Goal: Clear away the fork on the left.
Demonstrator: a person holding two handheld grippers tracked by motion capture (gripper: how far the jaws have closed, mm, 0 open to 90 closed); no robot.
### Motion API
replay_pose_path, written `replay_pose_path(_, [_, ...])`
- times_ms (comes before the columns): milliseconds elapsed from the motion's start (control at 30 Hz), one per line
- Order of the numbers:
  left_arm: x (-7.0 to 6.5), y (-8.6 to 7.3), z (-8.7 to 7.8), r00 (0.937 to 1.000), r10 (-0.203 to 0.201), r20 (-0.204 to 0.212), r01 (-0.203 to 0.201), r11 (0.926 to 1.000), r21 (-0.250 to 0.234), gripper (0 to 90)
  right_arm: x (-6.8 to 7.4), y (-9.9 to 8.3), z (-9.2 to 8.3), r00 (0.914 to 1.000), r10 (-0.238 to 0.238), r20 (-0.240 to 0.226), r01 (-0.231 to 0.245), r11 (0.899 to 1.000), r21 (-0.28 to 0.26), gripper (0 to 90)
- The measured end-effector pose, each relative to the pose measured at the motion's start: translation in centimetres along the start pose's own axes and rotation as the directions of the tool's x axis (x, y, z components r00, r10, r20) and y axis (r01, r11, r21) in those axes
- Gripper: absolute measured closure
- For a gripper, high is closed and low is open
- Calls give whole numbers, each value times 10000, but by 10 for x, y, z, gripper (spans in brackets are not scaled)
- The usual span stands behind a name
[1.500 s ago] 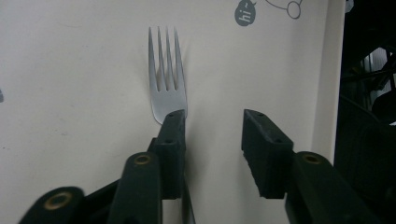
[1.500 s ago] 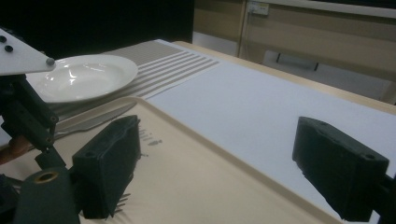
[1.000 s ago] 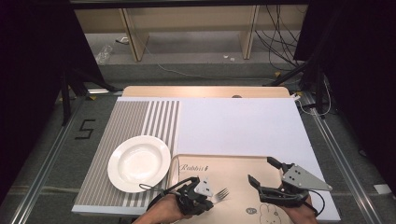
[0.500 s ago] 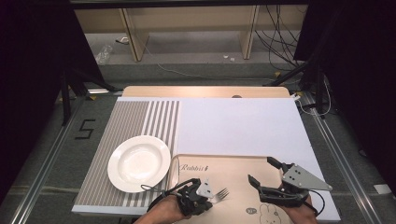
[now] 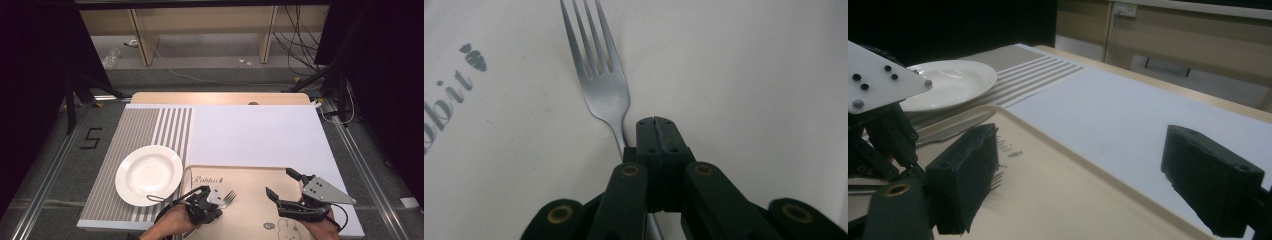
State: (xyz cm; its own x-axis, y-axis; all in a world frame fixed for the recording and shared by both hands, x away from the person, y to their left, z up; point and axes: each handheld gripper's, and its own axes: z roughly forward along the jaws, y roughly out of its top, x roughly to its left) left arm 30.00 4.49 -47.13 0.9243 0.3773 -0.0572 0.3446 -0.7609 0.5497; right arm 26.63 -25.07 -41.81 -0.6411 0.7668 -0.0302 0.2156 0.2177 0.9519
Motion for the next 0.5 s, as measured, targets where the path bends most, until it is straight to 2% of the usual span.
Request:
replay_pose_path(100, [4,-1,-1,9998,-142,-125,142,9999,-17,895,0,0,0,10000,-54,-10,54,10000,7,160])
replay_pose_path(267, [11,-3,-2,9988,-469,-106,468,9989,-65,895,0,0,0,10000,-54,-15,54,10000,20,160])
replay_pose_path(500, [17,-5,-5,9968,-700,-373,700,9975,-34,895,0,0,0,10000,-25,-20,25,10000,-5,160])
